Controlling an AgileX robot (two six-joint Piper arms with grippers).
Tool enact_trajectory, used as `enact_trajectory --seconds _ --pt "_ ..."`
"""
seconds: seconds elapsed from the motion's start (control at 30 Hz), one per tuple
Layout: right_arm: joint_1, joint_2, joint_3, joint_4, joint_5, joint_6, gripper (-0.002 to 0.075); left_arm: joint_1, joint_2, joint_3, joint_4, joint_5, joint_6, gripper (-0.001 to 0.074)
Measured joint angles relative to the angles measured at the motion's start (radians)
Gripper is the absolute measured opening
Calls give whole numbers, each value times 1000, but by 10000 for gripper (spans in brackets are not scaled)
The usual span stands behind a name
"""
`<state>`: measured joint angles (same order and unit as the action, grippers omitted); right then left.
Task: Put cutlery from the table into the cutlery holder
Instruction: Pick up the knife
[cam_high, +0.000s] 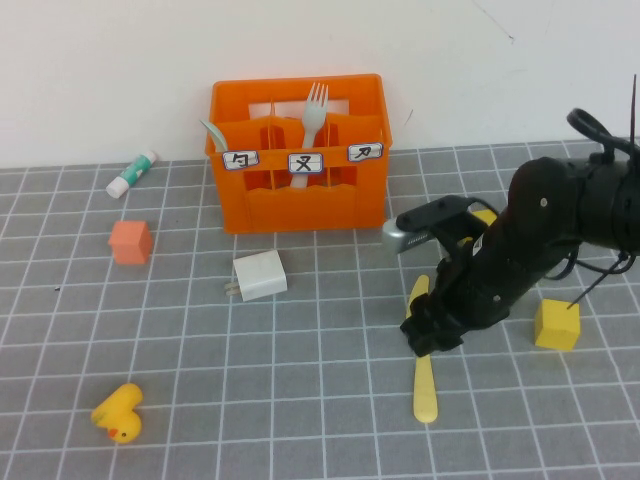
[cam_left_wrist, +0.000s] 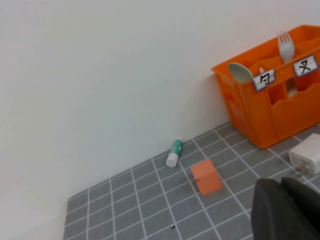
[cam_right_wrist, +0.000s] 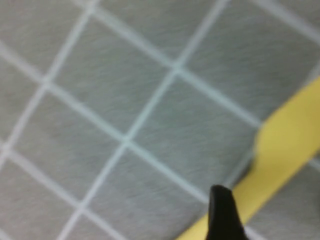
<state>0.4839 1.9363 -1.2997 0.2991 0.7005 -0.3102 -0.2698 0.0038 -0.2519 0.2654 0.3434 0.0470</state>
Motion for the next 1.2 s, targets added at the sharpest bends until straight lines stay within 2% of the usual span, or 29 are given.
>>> enact_trajectory --seconds 0.2,0.77,0.93,1.03,1.2 --pt "0 12 -18 -39 9 57 402 0 0 4 0 -39 -54 0" --pt "31 25 -33 -39 43 49 407 0 0 15 0 -63 -80 0" --pt "31 43 -49 -56 93 0 404 0 0 15 0 -64 -80 0" --pt "33 45 -56 -78 117 -5 365 0 0 15 0 -65 -80 0" --pt "39 45 -56 -67 174 2 223 0 0 15 0 -65 -80 0"
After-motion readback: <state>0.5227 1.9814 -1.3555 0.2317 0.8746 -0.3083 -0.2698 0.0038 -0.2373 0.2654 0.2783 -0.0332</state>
